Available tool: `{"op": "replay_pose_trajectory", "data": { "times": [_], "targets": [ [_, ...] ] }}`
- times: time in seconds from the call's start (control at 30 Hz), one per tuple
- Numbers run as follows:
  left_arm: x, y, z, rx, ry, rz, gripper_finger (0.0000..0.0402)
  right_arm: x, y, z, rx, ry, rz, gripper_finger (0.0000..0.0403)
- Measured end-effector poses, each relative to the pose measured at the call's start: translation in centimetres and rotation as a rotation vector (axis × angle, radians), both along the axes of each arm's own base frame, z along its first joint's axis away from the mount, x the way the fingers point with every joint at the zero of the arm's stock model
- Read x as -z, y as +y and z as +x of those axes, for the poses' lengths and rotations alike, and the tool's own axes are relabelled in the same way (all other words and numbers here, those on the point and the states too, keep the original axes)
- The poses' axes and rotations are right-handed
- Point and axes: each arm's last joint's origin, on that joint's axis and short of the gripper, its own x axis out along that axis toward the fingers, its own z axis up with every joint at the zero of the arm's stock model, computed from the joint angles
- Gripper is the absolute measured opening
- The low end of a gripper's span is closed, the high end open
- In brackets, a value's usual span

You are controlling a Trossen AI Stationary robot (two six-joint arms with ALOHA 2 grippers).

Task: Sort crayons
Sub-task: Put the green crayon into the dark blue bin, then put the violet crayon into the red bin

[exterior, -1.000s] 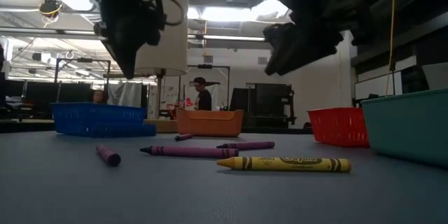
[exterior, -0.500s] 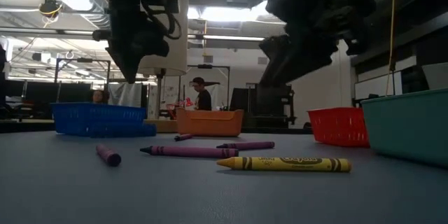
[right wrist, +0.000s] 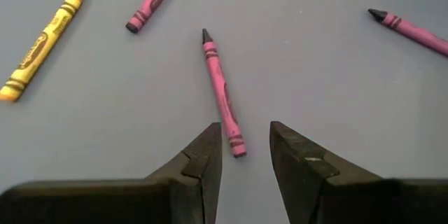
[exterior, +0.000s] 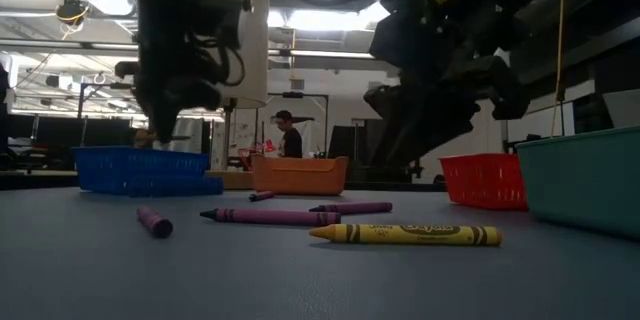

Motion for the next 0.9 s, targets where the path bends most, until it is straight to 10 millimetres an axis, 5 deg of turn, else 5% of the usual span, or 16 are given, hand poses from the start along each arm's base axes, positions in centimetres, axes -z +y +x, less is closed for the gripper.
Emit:
{"op": "replay_pose_trajectory", "data": {
  "times": [0.3,0.9],
  "targets": [
    [1.6,0.5,-1.4,-0.031,0.066,-0.012,0.0014,0.7,0.1,0.8,0.000,-0.047,0.004,0.0120],
    [1.5,0.9,-1.4,-0.028,0.077,0.021,0.0046,0.7,0.1,0.9,0.000,-0.049,0.004,0.0120]
  ]
}}
